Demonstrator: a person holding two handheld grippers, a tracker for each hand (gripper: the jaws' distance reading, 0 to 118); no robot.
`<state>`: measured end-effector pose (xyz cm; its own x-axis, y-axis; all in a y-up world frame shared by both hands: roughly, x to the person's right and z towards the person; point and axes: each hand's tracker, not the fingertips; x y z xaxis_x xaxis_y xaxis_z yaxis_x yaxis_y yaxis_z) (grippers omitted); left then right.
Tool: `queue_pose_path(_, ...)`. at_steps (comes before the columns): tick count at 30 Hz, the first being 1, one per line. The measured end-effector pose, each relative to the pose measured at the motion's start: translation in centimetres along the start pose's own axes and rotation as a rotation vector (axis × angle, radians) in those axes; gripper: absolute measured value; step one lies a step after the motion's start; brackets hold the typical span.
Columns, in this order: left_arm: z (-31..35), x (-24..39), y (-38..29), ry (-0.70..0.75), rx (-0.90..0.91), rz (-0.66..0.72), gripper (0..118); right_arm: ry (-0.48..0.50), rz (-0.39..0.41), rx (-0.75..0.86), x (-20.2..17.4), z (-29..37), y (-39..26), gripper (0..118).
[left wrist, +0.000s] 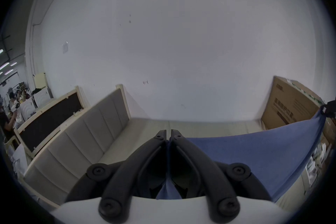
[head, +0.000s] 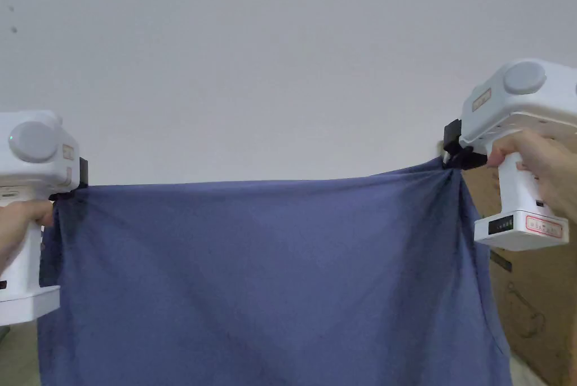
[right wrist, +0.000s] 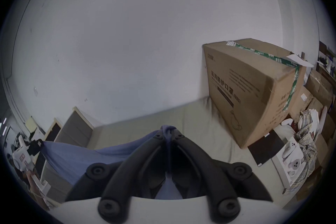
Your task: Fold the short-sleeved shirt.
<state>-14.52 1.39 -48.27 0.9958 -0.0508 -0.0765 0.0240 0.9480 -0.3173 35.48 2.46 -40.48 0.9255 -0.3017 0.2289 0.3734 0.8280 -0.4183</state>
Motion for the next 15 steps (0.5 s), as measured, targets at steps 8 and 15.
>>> queue_pose_path(8, -2.5, -1.3, 7.5, 0.077, 0.147, 0.052, 2, 0.02, -0.041, 0.143, -5.5, 3.3, 5.7, 4)
queue_pose_path(15, -2.6, -1.1, 9.4, 0.076, 0.174, 0.0, 2, 0.023, -0.006, 0.188, -6.2, 3.8, 7.4, 4)
